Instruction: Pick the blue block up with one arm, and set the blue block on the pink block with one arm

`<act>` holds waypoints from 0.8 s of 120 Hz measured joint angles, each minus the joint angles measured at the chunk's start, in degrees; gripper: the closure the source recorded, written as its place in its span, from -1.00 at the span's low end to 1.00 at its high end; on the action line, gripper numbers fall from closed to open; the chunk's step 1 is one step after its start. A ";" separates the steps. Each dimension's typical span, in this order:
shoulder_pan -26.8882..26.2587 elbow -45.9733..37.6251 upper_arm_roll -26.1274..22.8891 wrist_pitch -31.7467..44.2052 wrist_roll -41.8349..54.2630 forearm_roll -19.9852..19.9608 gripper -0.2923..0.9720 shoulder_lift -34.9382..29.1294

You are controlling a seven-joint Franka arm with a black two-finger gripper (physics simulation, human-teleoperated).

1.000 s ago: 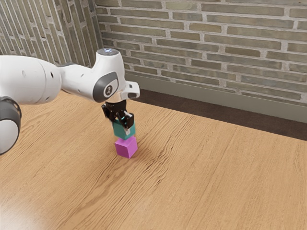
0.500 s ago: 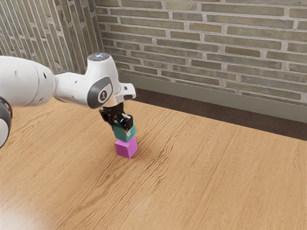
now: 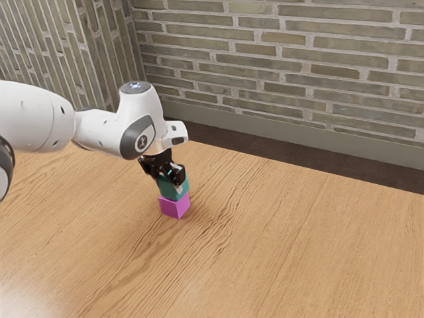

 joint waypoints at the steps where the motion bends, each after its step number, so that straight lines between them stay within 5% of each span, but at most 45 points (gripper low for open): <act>1: 0.00 -0.01 0.00 0.03 -0.02 0.00 0.17 -0.01; 54: -3.46 -2.09 3.68 0.81 -0.95 0.03 0.17 -1.20; 70: -3.74 -2.07 3.68 1.02 -0.26 -0.93 -0.17 -0.92; 96: -3.89 -2.50 3.74 1.03 1.16 -1.95 -0.39 -2.20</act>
